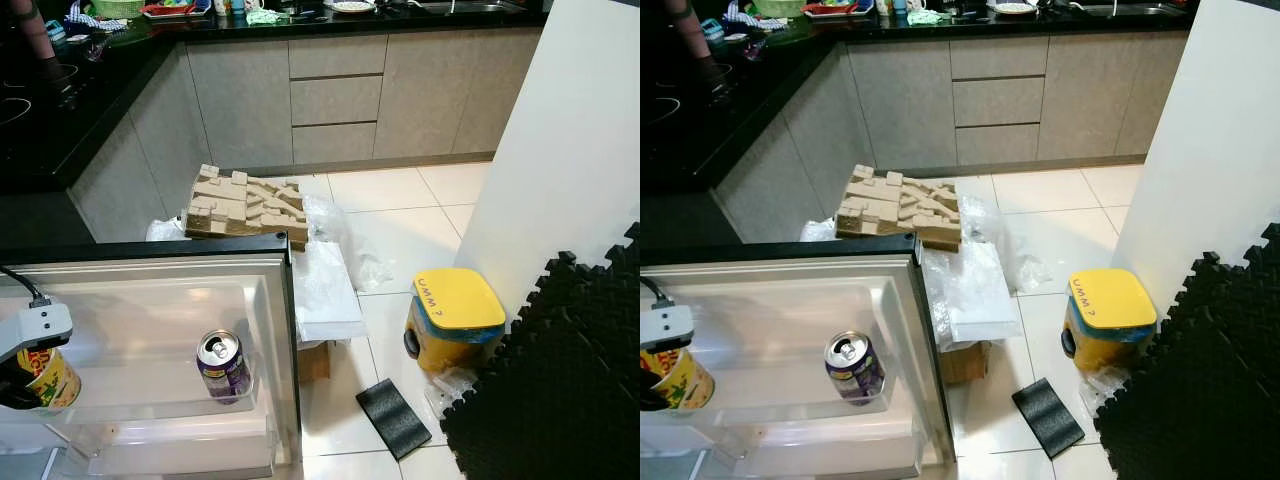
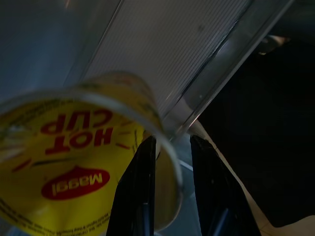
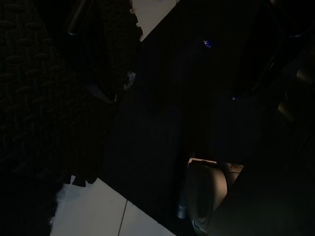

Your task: Restocking fridge

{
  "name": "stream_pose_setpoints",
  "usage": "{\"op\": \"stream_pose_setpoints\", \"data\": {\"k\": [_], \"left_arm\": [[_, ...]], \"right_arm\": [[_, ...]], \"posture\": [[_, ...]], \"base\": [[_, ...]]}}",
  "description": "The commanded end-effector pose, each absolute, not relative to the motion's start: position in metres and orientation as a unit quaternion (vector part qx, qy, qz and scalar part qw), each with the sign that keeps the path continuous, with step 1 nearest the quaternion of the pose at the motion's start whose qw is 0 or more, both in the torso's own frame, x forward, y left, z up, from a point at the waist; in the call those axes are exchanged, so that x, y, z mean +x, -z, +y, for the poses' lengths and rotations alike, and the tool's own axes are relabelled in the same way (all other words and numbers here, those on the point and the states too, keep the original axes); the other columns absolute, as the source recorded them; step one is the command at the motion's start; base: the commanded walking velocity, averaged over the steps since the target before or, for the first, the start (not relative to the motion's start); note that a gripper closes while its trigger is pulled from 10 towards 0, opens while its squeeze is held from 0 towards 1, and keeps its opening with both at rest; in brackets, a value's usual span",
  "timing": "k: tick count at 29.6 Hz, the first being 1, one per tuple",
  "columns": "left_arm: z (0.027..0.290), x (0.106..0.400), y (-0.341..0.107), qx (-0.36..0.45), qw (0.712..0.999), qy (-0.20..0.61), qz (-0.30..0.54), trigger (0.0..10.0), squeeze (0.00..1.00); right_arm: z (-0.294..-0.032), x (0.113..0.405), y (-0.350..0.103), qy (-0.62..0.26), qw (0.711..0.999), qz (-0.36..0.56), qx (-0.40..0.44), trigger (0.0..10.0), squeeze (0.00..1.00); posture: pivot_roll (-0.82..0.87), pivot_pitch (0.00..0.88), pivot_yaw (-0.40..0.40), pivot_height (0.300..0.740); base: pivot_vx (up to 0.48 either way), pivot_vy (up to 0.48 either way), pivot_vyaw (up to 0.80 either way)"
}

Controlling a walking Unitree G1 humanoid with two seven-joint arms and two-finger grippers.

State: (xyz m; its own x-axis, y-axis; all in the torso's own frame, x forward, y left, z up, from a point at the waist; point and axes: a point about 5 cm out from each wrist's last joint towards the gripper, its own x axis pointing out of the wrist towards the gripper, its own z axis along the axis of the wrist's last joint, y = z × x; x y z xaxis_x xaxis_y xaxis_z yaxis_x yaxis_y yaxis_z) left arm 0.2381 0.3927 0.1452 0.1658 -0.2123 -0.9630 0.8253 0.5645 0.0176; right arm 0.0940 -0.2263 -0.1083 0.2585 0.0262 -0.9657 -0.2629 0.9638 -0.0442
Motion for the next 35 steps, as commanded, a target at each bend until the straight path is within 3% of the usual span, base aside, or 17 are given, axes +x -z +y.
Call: {"op": "stream_pose_setpoints", "data": {"k": [1, 22, 33, 35], "left_arm": [[0.393, 0.241, -0.155, 0.296, 0.715, 0.370, 0.515, 10.0, 0.00], [0.382, 0.244, -0.200, 0.325, 0.723, 0.409, 0.452, 10.0, 0.00], [0.348, 0.242, -0.230, 0.303, 0.743, 0.503, 0.321, 10.0, 0.00], [0.330, 0.237, -0.242, 0.285, 0.746, 0.546, 0.254, 10.0, 0.00]], "right_arm": [[-0.223, 0.092, 0.109, -0.096, 0.785, 0.604, -0.098, 10.0, 0.00], [-0.224, 0.094, 0.109, -0.097, 0.786, 0.603, -0.099, 10.0, 0.00], [-0.224, 0.092, 0.109, -0.097, 0.785, 0.604, -0.098, 10.0, 0.00], [-0.224, 0.092, 0.109, -0.097, 0.785, 0.604, -0.098, 10.0, 0.00]], "posture": [[-0.07, 0.000, 0.029, 0.740], [-0.07, 0.000, 0.028, 0.740], [-0.07, 0.000, 0.025, 0.740], [-0.06, 0.000, 0.024, 0.740]], "base": [[0.000, 0.000, 0.00], [0.000, 0.000, 0.00], [0.000, 0.000, 0.00], [0.000, 0.000, 0.00]]}}
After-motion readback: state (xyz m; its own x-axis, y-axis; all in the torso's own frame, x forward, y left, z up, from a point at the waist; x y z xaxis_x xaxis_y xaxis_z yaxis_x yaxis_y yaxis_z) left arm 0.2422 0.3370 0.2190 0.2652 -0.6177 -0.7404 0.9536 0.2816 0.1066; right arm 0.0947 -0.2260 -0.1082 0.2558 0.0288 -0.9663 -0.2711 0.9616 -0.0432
